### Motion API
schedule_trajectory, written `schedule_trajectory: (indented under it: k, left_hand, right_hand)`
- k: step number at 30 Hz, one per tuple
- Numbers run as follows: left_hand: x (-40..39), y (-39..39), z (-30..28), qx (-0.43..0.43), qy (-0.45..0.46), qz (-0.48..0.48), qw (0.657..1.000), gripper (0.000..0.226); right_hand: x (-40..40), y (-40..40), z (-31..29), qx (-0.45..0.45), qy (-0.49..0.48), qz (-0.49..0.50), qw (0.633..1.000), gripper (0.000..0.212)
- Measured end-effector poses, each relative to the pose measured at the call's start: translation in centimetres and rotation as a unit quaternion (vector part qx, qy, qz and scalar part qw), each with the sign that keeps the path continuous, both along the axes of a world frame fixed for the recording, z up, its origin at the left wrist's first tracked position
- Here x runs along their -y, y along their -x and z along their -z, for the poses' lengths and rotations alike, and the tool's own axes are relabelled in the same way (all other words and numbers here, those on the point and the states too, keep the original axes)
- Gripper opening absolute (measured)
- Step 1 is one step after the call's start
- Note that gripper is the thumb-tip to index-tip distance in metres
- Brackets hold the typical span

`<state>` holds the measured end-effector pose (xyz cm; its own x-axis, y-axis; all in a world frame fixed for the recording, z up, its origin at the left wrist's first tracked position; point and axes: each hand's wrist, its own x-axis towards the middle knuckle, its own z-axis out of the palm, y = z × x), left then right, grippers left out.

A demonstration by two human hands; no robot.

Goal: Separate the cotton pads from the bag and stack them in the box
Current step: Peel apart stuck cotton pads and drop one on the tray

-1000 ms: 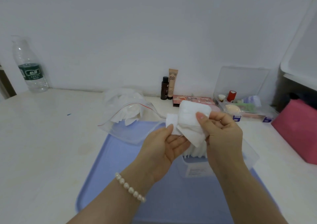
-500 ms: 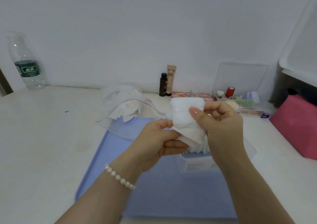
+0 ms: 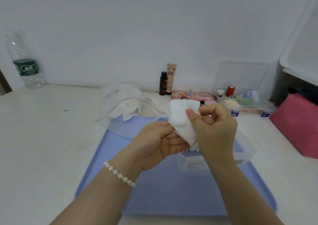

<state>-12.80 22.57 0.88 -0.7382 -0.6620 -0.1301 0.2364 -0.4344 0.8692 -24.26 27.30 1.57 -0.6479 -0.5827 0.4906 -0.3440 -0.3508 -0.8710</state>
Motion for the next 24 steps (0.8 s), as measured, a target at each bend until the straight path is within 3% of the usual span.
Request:
schedule_trajectory:
  k: [8,10,15,19,22,24]
  left_hand:
    - [0.6,-0.2,-0.2,-0.042,-0.07,0.021,0.996,0.039]
    - [0.6,-0.3,0.0,-0.049,-0.044,0.025,0.998,0.042]
    - [0.0,0.4,0.6,-0.001,0.055,-0.035,0.998,0.026]
    - [0.3,0.2,0.5,0.03,0.066,-0.031,0.997,0.029]
    - [0.8,-0.2,0.2,0.058,0.056,-0.048,0.996,0.027]
    - [1.0,-0.3,0.0,0.056,0.045,-0.067,0.995,0.02]
  right_hand:
    - [0.0,0.1,0.1,-0.006,-0.015,0.0,1.0,0.024]
    - [-0.1,-0.1,-0.1,-0.007,-0.017,-0.002,1.0,0.025]
    - [-0.2,-0.6,-0.2,-0.013,-0.032,-0.01,0.999,0.02]
    - [-0.5,0.4,-1.0,0.143,-0.019,-0.071,0.987,0.019]
    - [-0.9,2.3,-2.1,0.276,0.003,-0.155,0.949,0.011]
    - [-1.2,3.3,-2.5,0.315,-0.002,-0.227,0.922,0.011]
